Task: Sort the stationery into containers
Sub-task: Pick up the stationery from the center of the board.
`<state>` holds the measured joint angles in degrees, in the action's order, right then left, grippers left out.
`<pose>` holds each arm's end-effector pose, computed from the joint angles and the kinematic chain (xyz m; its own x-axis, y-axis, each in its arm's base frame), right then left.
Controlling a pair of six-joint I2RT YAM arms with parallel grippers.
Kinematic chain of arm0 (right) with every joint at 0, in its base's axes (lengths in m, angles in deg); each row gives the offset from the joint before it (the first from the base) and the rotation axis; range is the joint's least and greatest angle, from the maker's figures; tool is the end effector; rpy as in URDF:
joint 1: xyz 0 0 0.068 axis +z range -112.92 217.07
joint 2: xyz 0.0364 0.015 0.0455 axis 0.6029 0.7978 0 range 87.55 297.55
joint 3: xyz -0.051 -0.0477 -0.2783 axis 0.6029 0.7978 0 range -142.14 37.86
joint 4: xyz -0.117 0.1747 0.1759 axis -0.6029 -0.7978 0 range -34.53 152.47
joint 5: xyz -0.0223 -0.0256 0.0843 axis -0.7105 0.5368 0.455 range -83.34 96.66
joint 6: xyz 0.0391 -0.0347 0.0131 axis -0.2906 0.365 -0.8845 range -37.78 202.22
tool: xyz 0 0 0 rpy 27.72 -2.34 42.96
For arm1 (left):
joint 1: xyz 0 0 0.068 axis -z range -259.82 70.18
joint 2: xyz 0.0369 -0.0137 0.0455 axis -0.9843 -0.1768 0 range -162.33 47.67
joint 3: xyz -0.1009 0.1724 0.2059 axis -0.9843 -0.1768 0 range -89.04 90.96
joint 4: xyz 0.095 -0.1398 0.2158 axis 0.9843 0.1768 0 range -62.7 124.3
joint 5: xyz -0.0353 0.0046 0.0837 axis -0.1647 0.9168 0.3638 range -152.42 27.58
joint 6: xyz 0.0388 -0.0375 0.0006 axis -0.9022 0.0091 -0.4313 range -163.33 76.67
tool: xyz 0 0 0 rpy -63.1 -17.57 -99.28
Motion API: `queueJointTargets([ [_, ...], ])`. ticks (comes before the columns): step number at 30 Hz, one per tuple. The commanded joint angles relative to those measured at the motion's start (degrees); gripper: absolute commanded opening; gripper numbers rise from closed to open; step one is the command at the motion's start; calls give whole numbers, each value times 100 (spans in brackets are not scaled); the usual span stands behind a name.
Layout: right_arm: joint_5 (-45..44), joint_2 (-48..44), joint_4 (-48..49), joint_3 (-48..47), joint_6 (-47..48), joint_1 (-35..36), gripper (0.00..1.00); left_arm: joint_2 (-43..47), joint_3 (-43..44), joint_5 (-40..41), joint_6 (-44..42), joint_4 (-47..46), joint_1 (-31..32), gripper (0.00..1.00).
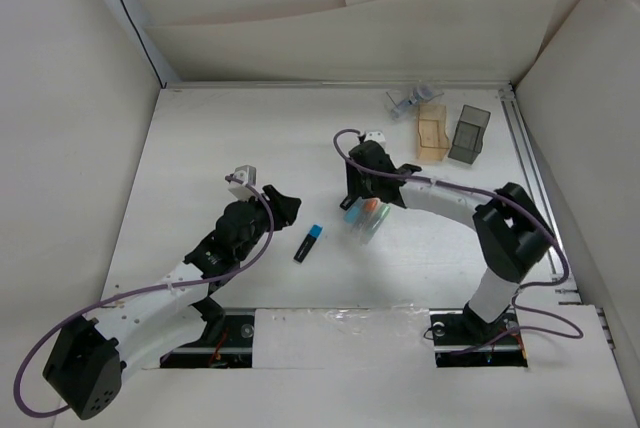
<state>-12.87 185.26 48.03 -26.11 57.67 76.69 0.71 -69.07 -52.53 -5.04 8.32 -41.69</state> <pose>0.2983 0.2315 0.2157 -0.7005 -0.0715 -0.7100 -0.1518 0.9871 0.0504 0.1575 -0.1160 0.2378 -0.3800 -0.4777 -0.7921 0.3045 0.7440 -0.5947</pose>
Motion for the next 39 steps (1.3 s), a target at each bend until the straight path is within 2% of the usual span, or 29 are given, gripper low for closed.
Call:
queueJointTargets([
  [1, 63, 457, 204, -299, -137, -138, 67, 99, 227, 4, -67, -97, -16, 43],
  [4, 116, 670, 327, -485, -58, -138, 61, 99, 227, 4, -67, -97, -16, 43],
  [20, 116, 1469, 468, -811, -58, -191, 63, 99, 227, -49, -67, -97, -16, 43],
  [25, 63, 1523, 468, -1056, -5, -191, 54, 99, 227, -49, -67, -97, -16, 43],
  [28, 63, 1628, 468, -1188, -5, -191, 40, 152, 227, -49, -67, -97, -16, 43],
  [29, 124, 1680, 468, -1189, -5, -191, 33, 152, 227, -49, -67, -97, -16, 43],
  [33, 257, 1681, 530, -1390, -66, -191, 19, 152, 227, -49, -67, -97, -16, 43],
  [39, 468, 1321, 802, -1645, -120, -516, 15, 38, 227, -49, -67, -97, -16, 43],
])
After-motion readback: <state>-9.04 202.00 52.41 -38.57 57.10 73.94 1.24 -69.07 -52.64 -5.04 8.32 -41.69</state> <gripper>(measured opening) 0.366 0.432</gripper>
